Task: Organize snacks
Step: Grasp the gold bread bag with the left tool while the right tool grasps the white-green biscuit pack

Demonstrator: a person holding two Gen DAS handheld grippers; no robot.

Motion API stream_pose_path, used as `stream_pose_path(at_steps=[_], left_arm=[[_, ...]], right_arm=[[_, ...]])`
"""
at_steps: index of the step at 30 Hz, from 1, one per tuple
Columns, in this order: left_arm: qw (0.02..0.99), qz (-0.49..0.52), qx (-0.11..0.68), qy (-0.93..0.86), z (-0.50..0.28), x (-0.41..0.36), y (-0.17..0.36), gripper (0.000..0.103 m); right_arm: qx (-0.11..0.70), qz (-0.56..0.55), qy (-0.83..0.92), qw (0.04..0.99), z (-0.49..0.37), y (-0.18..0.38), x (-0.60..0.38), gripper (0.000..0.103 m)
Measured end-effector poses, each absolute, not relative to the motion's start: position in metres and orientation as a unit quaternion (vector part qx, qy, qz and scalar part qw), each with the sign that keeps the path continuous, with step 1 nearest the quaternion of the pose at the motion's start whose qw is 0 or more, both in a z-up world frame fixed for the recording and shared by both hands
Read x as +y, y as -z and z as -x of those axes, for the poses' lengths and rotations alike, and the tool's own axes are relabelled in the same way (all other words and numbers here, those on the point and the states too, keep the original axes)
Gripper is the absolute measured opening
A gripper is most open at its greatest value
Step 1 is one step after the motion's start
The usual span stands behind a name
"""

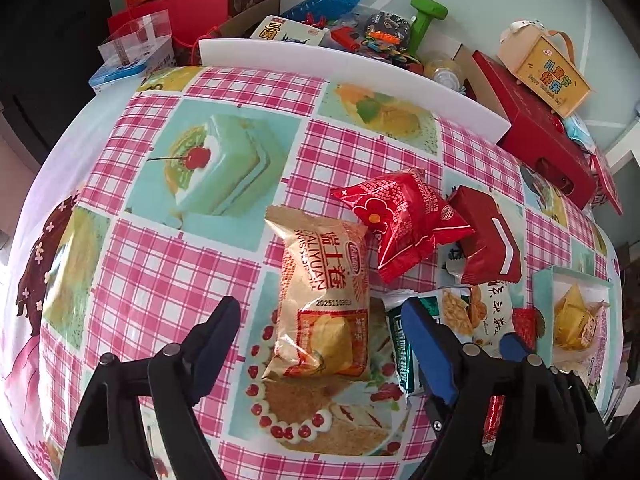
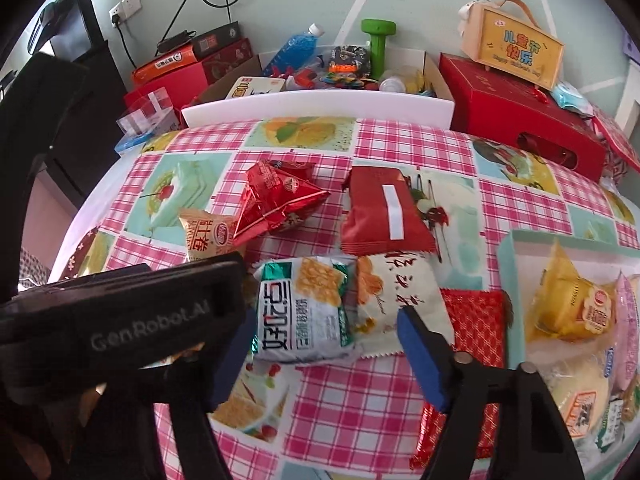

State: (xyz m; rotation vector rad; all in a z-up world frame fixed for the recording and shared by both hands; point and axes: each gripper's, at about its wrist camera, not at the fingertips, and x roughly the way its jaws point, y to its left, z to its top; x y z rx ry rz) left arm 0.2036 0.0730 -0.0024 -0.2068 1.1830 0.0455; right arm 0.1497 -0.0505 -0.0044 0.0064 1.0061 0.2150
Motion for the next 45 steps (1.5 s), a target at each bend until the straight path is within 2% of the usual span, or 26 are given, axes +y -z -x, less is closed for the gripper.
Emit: stream_pose_path(at_steps=[1,4,8,17,38,45], left_arm=[[0.824,0.097,0.559,-0.020,-0.205,0.072,0.004,0.072],[0.819,0.093,0.566,-0.017,-0.207,0.069,0.010,0.069],[0.811,0.098,0.576,-0.015,-0.209,0.066,0.019,0.055],[0.809,0.124,0.574,-0.017,-0.203,0.075,0.022,0.041],[0.797,0.177,0.576,-0.026,-0.187,0.111,0.017,0.038],[0.796,0.181,0.577,-0.040,-0.180,0.127,0.015,0.038]], right_arm=[[0.481,-0.003,-0.105,0.870,-0.151,0.006,-0.050,0.065],[0.485,-0.003,-0.105,0.868,-0.155,0.011,-0.048,0.059],[0.482,-0.014,-0.107,0.869,-0.158,0.014,-0.047,0.057],[0.487,-0.016,-0.117,0.865,-0.158,0.016,-0.043,0.056],[0.497,-0.001,-0.140,0.856,-0.155,0.019,-0.029,0.057],[0.497,0.009,-0.142,0.856,-0.154,0.021,-0.024,0.062]])
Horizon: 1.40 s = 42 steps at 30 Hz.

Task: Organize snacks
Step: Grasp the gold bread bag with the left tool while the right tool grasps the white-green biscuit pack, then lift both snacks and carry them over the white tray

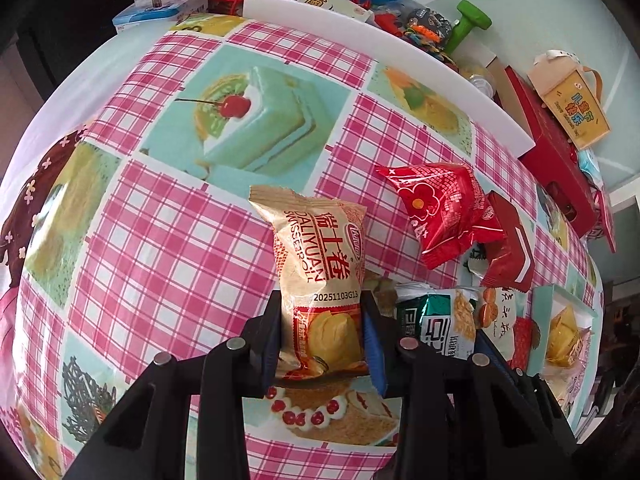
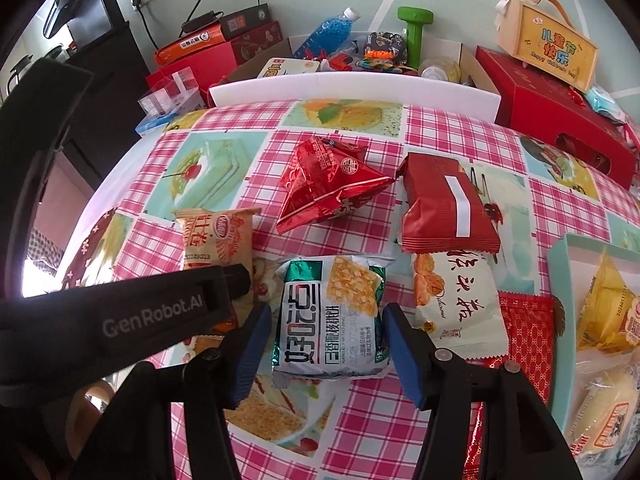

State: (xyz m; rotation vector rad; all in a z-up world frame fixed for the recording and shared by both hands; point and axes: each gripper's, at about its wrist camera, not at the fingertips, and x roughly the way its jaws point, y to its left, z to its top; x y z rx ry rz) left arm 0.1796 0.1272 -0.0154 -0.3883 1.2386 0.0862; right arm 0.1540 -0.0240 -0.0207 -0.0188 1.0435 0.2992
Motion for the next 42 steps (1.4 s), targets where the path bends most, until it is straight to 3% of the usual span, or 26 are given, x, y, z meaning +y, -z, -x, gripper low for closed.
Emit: stream_pose_path(at_steps=[8,16,42], left_arm=[[0.796,0.178,0.577,-0.047,-0.173,0.133,0.016,0.038],[0.796,0.177,0.577,-0.048,-0.174,0.122,0.016,0.038],[0.815,0.162,0.556,0.001,-0.163,0.065,-0.014,0.037]], right_arm=[[0.505,0.017,-0.130,0.853,-0.156,0.029,-0.022,0.062],[0.501,0.018,-0.126,0.856,-0.153,0.026,-0.022,0.053],[0.480,0.011,-0.092,0.872,-0.120,-0.012,-0.063,0.053]])
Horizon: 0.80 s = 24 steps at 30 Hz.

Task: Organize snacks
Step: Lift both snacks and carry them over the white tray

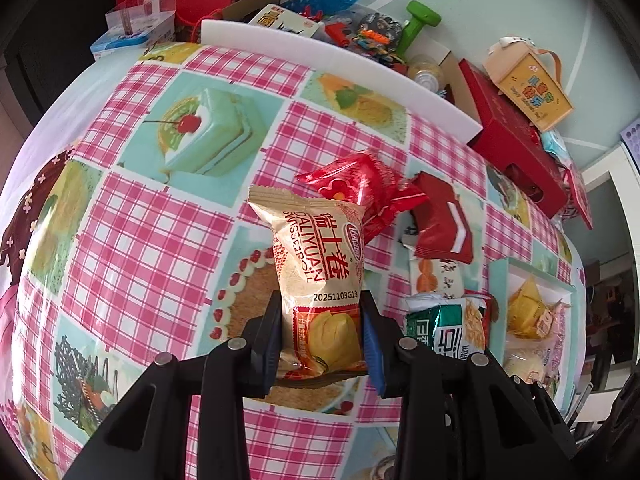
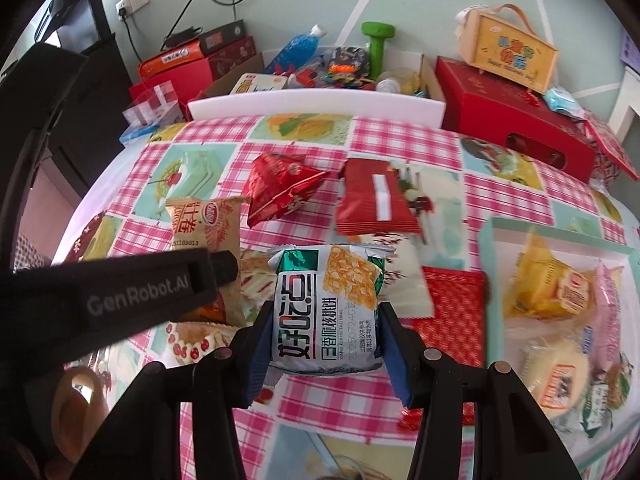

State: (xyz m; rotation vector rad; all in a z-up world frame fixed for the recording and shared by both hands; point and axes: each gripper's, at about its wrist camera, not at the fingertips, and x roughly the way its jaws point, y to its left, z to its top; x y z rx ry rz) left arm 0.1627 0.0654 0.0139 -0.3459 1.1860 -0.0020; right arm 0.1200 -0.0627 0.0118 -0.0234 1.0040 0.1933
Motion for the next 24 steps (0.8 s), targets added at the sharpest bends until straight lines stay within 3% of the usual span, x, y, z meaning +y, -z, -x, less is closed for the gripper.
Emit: stream_pose_path(at_steps=[24], left_arm=[[0.836,0.122,0.523,0.112,-0.134,-0.011,-0.059,0.037]], right_arm=[[0.436,-0.074,0.009,0.897,-0.072,-0.058,-0.177,0.053]])
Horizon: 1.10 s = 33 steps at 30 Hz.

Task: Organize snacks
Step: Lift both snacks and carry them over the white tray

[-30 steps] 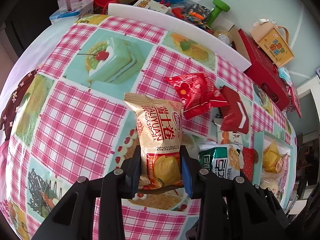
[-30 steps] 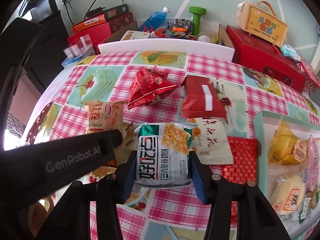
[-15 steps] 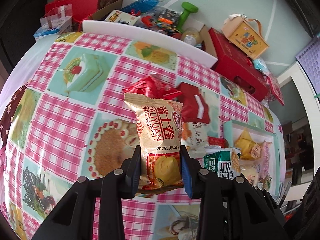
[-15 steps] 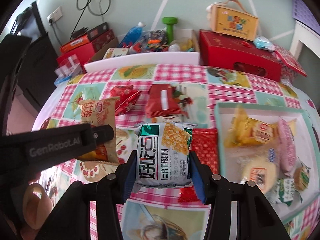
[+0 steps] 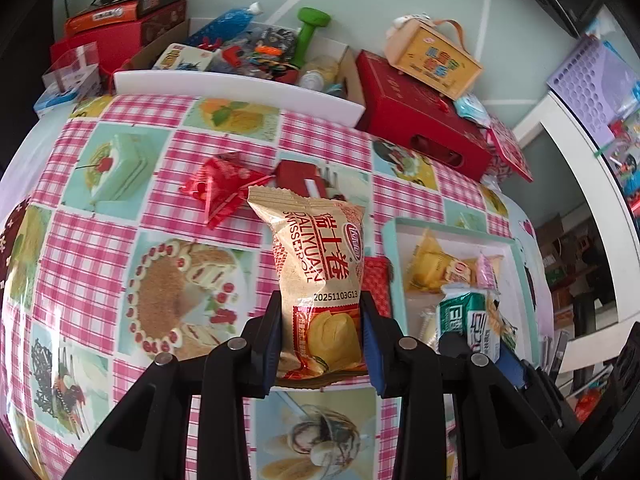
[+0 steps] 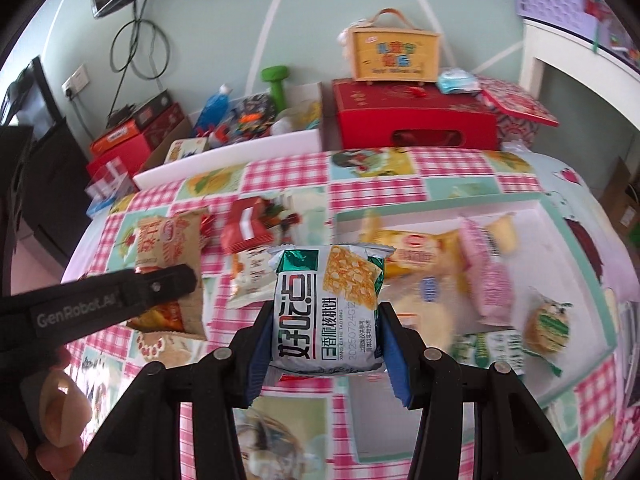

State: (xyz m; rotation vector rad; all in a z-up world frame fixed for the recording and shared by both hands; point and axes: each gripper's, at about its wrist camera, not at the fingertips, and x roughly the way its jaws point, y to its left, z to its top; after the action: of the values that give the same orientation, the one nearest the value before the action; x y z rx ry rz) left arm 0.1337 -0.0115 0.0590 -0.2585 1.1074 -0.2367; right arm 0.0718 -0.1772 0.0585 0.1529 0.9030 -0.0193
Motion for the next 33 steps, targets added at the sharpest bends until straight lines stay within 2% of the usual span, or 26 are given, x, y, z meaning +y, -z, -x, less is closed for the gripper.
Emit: stream_pose_path(at_steps=[14,24,33], left_arm=[[0.825,0.055,0.526,0.199,-0.105,-0.103,-0.060,0.037],[0.830,-0.035,0.507,0.228,-0.089,-0.166,-0.061,0.037],[0.831,-0.044,0.509,0.220,-0.115,-0.192,-0.054,0.037]], right_arm=[[0.415,-0.144,0.122,0.890,-0.055,-0.060,-0.293,0.053],[0.401,-0.181,0.155,0.884,-0.055,-0.055,-0.345,0.053],[0.392,-0.195,0.177,0.882,-0.058,-0.049,-0.380,0.053]])
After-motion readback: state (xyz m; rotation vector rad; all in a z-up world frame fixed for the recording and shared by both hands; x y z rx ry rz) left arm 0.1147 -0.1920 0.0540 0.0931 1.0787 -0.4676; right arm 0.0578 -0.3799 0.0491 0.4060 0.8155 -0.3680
